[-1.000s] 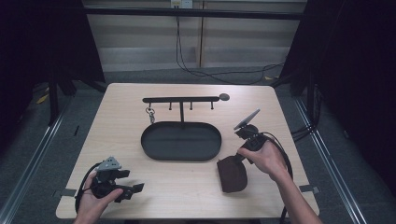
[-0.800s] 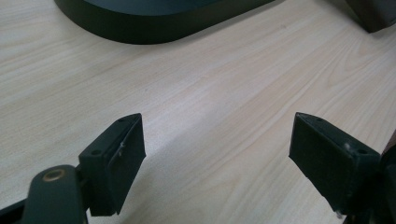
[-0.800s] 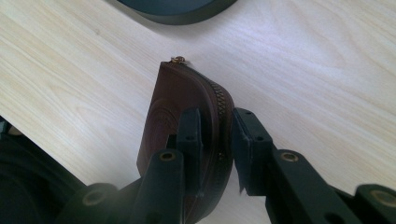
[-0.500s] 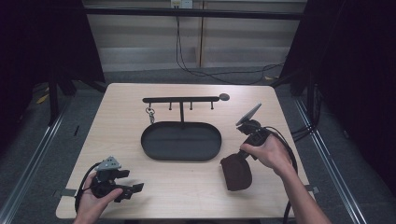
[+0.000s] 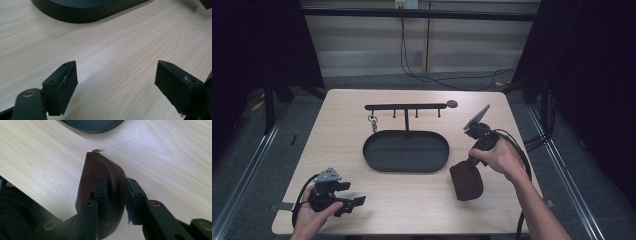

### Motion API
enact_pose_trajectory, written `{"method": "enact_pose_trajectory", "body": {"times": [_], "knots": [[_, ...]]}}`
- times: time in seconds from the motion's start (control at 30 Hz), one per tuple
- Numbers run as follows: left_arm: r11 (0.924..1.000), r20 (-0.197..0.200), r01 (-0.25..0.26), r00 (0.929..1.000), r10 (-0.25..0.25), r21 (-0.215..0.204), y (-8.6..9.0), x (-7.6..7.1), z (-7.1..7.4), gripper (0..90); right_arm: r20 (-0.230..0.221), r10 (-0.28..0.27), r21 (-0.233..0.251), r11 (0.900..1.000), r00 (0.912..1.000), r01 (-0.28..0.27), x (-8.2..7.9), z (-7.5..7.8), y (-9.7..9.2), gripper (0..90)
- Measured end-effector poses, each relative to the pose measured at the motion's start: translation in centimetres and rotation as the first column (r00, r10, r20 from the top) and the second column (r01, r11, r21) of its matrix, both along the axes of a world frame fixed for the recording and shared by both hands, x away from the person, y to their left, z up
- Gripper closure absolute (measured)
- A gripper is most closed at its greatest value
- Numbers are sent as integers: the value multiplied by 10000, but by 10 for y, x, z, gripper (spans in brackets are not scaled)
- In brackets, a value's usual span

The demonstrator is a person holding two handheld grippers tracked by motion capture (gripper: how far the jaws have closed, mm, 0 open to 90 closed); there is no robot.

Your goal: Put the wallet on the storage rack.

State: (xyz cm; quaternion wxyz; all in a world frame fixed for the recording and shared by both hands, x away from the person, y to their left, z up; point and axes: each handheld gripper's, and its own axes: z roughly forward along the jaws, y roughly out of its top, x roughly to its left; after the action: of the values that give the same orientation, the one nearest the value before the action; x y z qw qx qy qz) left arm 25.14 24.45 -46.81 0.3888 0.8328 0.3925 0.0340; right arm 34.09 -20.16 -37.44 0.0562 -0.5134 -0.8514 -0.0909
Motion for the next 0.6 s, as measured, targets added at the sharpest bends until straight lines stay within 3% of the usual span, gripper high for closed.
{"method": "enact_pose_trajectory", "body": {"times": [0.6], "knots": [[9999, -17, 16, 10000, -17, -144, 1, 1, 0, 165, 409, 18, -191, 9998, 9992, -10, 14, 19, 9, 734]]}}
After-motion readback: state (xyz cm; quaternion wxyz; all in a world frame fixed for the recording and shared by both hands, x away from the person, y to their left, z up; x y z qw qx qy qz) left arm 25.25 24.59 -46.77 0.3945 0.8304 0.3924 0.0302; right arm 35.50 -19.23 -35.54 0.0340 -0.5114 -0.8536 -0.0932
